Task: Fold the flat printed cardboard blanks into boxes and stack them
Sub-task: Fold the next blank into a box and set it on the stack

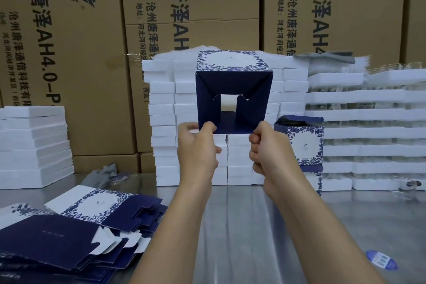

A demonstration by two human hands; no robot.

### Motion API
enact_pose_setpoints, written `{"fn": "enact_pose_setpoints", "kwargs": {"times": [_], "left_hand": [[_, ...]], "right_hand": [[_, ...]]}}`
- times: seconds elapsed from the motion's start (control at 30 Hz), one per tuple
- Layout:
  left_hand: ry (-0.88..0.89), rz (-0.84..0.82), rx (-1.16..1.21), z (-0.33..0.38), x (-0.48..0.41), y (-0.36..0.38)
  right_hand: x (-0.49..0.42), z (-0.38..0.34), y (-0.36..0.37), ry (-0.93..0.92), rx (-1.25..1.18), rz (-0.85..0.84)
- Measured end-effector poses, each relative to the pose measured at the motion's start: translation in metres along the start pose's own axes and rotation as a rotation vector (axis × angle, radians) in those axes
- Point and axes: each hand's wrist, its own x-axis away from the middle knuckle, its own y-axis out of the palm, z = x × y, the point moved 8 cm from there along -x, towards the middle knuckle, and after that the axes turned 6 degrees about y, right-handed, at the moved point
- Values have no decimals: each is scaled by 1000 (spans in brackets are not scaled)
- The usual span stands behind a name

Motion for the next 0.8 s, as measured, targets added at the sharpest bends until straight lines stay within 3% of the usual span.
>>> {"fn": "enact_pose_setpoints", "kwargs": {"times": [0.17,0.27,0.37,0.57,0.8], "left_hand": [[142,-63,71,10,-10,-9],[159,-13,44,12,-13,-20],[179,20,-2,11,-15,-27],[132,-128,-95,5,-11,-8],[142,3,-120,5,-12,-11]], "right_hand": [[0,-2,4,7,253,-128],[-1,-4,2,-57,410,-131],[-2,-11,-2,-199,478,-50],[7,-30,-4,-516,292,99],[13,-35,-8,-640,471,279]]}}
